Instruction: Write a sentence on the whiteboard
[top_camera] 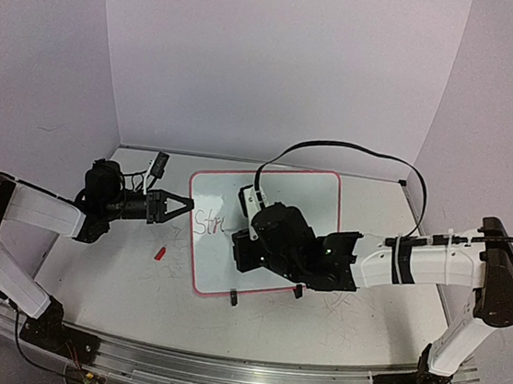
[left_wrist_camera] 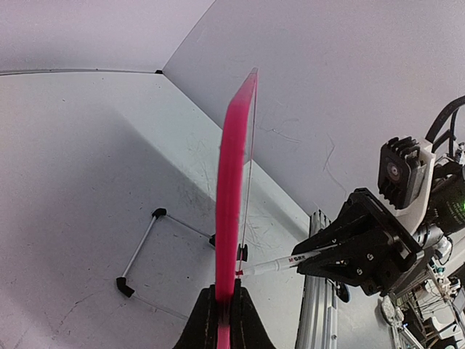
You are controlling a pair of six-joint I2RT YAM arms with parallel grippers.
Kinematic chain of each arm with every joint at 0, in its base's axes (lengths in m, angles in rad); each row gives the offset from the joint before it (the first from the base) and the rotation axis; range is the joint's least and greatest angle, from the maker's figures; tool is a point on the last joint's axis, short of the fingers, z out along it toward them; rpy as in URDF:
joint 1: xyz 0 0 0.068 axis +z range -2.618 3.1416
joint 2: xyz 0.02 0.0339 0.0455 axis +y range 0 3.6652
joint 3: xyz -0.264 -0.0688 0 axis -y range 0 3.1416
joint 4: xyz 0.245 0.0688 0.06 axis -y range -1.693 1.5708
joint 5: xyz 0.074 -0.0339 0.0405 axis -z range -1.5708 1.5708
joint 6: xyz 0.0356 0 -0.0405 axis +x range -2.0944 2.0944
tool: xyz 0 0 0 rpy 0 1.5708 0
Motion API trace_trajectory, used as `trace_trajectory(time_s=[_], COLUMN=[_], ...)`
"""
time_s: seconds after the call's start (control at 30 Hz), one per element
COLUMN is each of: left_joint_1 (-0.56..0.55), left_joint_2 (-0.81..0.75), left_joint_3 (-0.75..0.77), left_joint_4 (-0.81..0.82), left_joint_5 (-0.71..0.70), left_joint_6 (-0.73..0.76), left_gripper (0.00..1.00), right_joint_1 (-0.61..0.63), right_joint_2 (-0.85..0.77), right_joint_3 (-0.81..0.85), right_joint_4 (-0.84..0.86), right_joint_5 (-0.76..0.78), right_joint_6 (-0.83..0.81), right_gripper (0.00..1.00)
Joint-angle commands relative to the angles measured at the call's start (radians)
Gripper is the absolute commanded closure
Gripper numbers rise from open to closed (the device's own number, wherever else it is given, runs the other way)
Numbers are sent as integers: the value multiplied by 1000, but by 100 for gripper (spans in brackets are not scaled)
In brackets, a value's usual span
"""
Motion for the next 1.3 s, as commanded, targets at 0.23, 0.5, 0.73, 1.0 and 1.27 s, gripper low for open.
trace_trajectory(time_s=[0.23, 0.5, 0.73, 1.0, 1.27], left_joint_1=[-12, -12, -12, -12, -12], left_joint_2=[-18, -18, -16, -16, -14], left_joint_3=[47, 48, 49, 48, 48], left_joint_4=[2, 0, 0, 0, -1], left_joint_5=[39, 42, 41, 41, 40], left_joint_6=[1, 0, 0, 2, 4], left_gripper=[100, 100, 100, 100, 100], right_joint_1=[-8, -15, -17, -17, -16], right_joint_2=[-30, -17, 1, 32, 44], right_joint_3=[17, 39, 64, 87, 77], right_joint_4=[-27, -7, 0, 1, 2], right_joint_5=[142, 146, 139, 101, 52], right_joint_6=[9, -1, -16, -35, -31], right_gripper=[100, 100, 100, 100, 100])
